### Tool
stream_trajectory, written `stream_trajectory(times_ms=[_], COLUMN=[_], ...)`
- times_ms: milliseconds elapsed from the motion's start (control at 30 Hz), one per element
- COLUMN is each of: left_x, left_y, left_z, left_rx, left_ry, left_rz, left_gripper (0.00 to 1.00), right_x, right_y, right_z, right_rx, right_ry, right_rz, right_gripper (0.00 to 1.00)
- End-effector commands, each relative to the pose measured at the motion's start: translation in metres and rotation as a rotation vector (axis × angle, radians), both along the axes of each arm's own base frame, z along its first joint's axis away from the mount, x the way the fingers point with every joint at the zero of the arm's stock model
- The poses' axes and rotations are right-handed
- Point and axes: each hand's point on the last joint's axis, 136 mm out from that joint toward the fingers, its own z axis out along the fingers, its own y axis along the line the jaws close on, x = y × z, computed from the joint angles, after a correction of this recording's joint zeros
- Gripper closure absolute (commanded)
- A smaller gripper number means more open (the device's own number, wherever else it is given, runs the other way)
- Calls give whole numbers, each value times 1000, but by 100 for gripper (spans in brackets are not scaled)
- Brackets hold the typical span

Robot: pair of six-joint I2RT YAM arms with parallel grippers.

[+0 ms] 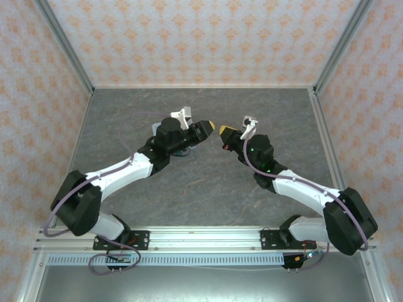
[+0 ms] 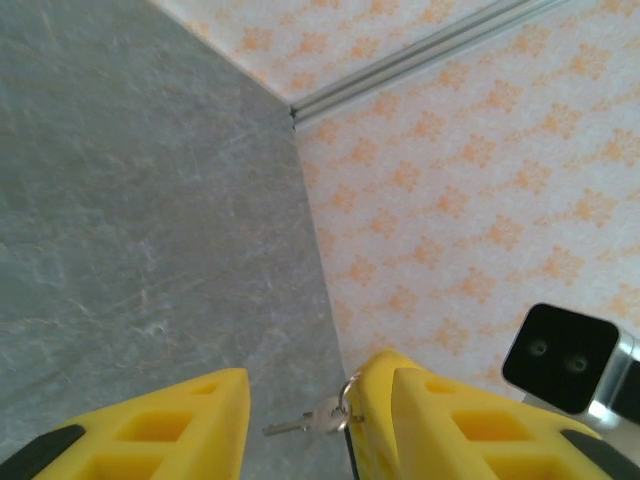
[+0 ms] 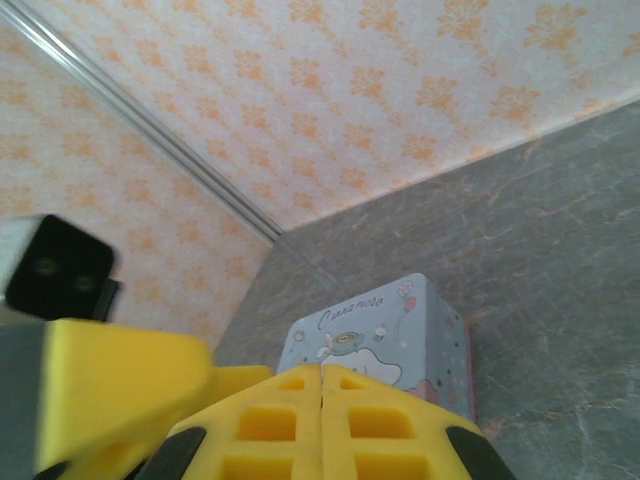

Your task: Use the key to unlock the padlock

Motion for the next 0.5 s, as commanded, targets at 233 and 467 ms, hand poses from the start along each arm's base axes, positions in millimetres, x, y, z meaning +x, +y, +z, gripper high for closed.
stream_trajectory(times_ms=[233, 467], left_x=[-33, -60], left_y=[27, 16], left_z=[52, 60], left_rx=[332, 516], left_ry=[-493, -843], left_rz=[-64, -208], left_gripper=[41, 32], right_x=[2, -21], right_y=[-17, -13], right_z=[53, 91], right_rx=[38, -76], right_ry=[124, 207], right_rz=[49, 198], right_gripper=[100, 100])
